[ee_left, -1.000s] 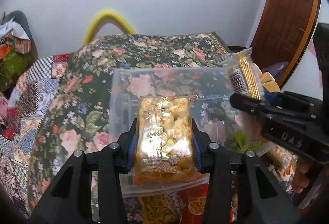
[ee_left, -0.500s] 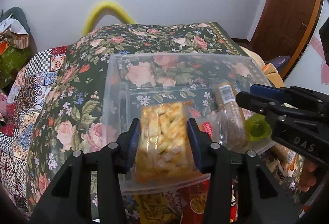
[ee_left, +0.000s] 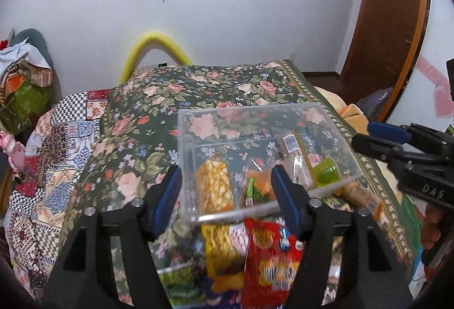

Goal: Organize snacks
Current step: 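Grasp the bread bun bag with the left tool while the right tool grasps the wafer roll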

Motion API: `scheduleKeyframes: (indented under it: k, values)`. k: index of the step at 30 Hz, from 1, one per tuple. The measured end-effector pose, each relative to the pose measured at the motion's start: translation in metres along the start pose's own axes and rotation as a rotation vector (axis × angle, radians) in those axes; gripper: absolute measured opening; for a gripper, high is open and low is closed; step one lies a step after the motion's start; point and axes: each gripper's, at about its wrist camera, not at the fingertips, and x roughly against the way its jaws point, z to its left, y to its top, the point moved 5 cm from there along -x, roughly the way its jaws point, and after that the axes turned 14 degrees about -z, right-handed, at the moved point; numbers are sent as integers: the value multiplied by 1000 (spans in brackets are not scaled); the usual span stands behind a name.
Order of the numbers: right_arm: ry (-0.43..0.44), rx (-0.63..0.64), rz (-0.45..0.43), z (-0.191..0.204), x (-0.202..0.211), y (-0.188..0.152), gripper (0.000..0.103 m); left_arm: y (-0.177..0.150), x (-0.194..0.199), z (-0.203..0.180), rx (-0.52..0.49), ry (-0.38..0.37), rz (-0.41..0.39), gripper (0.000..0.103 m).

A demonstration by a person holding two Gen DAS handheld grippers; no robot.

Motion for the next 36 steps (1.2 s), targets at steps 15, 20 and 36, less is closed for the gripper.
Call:
scheduleKeyframes:
  k: [15, 20, 36]
  values:
    - [4, 11, 20, 3, 66, -58, 54, -61, 66, -9, 55, -7, 88, 75]
    - [20, 10, 76, 4, 68, -91, 56, -85, 78, -28, 52, -11, 119, 76]
    - [108, -2, 225, 10, 45, -159, 56, -144, 72, -70, 64, -19, 263, 77]
